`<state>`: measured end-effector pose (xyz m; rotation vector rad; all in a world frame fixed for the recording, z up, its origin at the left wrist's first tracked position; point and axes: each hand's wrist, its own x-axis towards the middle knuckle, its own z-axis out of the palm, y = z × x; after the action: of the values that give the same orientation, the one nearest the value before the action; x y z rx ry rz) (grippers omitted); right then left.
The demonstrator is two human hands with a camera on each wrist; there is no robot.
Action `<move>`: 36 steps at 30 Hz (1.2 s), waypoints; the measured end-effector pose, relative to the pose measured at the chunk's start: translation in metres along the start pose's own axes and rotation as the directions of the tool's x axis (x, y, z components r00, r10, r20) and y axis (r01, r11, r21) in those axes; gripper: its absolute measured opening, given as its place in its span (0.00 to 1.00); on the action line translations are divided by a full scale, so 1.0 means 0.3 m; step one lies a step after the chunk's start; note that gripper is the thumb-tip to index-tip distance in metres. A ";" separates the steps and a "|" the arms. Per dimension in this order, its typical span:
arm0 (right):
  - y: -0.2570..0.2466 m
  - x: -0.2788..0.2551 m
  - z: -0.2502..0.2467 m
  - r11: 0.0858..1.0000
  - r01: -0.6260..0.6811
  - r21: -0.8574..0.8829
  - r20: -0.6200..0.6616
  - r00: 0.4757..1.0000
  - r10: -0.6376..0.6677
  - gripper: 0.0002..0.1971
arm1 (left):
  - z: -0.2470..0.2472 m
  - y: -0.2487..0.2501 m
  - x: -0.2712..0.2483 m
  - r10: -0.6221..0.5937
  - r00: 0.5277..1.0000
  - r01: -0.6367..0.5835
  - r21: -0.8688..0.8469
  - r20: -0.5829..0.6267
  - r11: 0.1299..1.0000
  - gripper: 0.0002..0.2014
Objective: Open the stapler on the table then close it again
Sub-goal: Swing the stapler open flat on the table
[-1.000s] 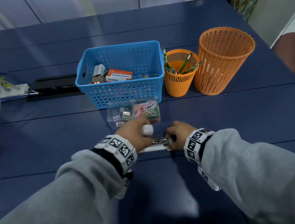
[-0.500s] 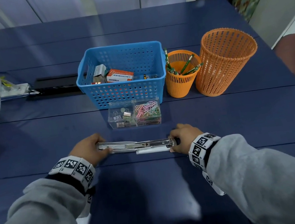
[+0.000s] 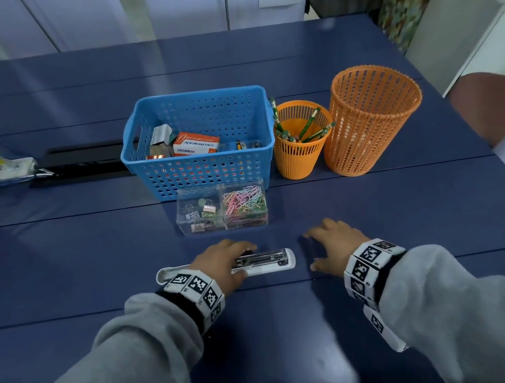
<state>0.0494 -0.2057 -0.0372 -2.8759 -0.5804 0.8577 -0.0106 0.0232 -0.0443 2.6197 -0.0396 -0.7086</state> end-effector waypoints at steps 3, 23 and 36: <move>0.048 -0.026 0.011 0.998 -0.064 -0.027 0.043 0.997 0.065 0.31 | 0.008 0.005 0.017 -0.002 1.000 0.002 -0.002 0.007 1.000 0.22; -0.151 -0.063 -0.055 0.958 0.287 -0.001 -0.160 0.946 -0.284 0.12 | 0.033 -0.018 0.013 0.033 0.996 -0.043 -0.135 -0.079 0.990 0.23; -0.183 0.000 -0.044 0.958 0.257 -0.126 -0.076 0.960 -0.268 0.15 | 0.027 0.014 0.036 0.074 0.982 -0.112 -0.224 -0.174 0.968 0.13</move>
<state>0.0384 -0.1545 -0.0158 -2.8276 -1.0044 0.6676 -0.0049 0.0146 -0.0539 2.4228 -0.0287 -0.4336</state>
